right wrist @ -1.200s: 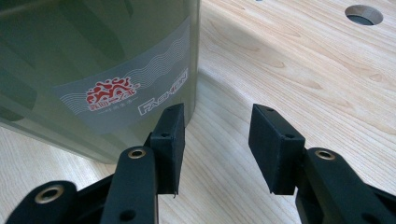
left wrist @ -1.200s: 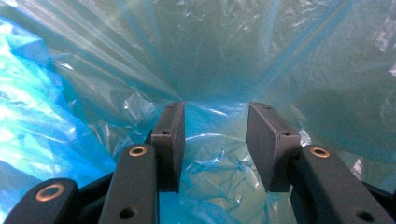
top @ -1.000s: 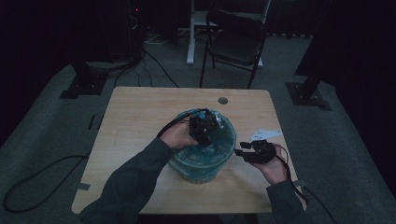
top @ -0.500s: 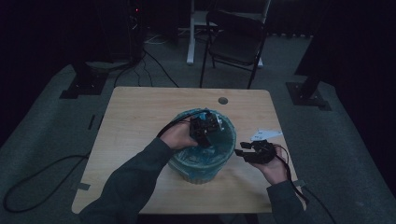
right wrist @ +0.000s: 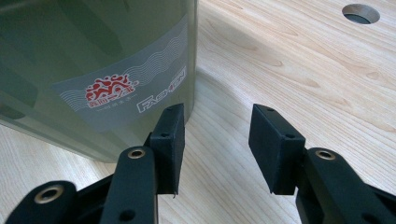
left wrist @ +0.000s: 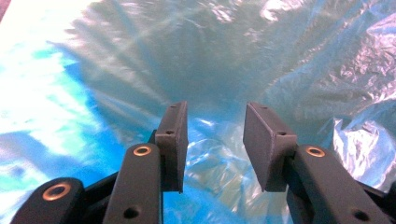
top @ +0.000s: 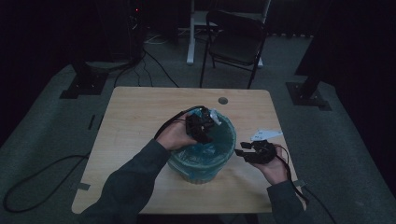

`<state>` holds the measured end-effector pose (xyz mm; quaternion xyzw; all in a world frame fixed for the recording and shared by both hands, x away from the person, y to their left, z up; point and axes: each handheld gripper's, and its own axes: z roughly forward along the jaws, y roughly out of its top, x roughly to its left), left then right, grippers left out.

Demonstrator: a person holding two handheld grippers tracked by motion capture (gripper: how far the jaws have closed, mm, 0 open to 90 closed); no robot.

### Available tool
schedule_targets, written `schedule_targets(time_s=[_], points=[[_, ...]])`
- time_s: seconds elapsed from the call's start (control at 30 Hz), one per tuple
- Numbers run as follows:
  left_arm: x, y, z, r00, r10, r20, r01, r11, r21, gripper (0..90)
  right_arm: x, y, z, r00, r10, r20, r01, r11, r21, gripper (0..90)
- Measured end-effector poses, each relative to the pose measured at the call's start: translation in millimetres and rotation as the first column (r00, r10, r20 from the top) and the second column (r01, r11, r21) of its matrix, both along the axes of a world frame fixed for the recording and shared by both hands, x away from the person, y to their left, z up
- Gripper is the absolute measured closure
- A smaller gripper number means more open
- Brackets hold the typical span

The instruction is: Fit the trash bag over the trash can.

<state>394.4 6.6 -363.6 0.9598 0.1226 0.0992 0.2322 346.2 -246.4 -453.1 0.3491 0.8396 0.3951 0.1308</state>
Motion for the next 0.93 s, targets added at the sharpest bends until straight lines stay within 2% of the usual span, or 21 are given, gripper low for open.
schedule_targets(time_s=[0.17, 0.2, 0.27, 0.4, 0.53, 0.77, 0.93], points=[[1.3, 15.0, 8.6, 0.9989, 0.043, 0.019, -0.042, 0.9966, -0.071, 60.6, 0.0, -0.1, -0.4, 1.0000, -0.002, -0.002, 0.002, 1.0000, 0.002, 55.3], [1.3, 15.0, 8.6, 0.9989, 0.043, 0.019, -0.042, 0.9966, -0.071, 60.5, 0.0, -0.1, -0.4, 1.0000, -0.002, -0.002, 0.002, 1.0000, 0.002, 55.3], [1.5, 23.9, 13.6, 0.9971, 0.070, 0.031, -0.065, 0.9896, -0.129, 60.5, 0.1, -0.1, -0.7, 1.0000, -0.001, -0.002, 0.001, 1.0000, 0.001, 55.3], [1.5, 36.0, 19.7, 0.9935, 0.106, 0.042, -0.096, 0.9767, -0.192, 60.5, 0.1, 0.1, -0.8, 1.0000, -0.001, -0.002, 0.001, 1.0000, 0.002, 55.2], [0.9, 47.7, 24.7, 0.9889, 0.140, 0.050, -0.123, 0.9606, -0.249, 60.5, 0.2, 0.1, -1.1, 1.0000, -0.001, -0.002, 0.001, 1.0000, 0.001, 55.1], [1.4, 66.3, 29.1, 0.9807, 0.187, 0.056, -0.162, 0.9396, -0.301, 60.5, 0.2, 0.0, -1.1, 1.0000, -0.001, -0.002, 0.001, 1.0000, 0.000, 55.1], [2.5, 72.9, 27.0, 0.9771, 0.206, 0.051, -0.181, 0.9331, -0.311, 60.4, 0.5, 0.3, -1.5, 1.0000, -0.001, -0.003, 0.001, 1.0000, 0.000, 55.0]])
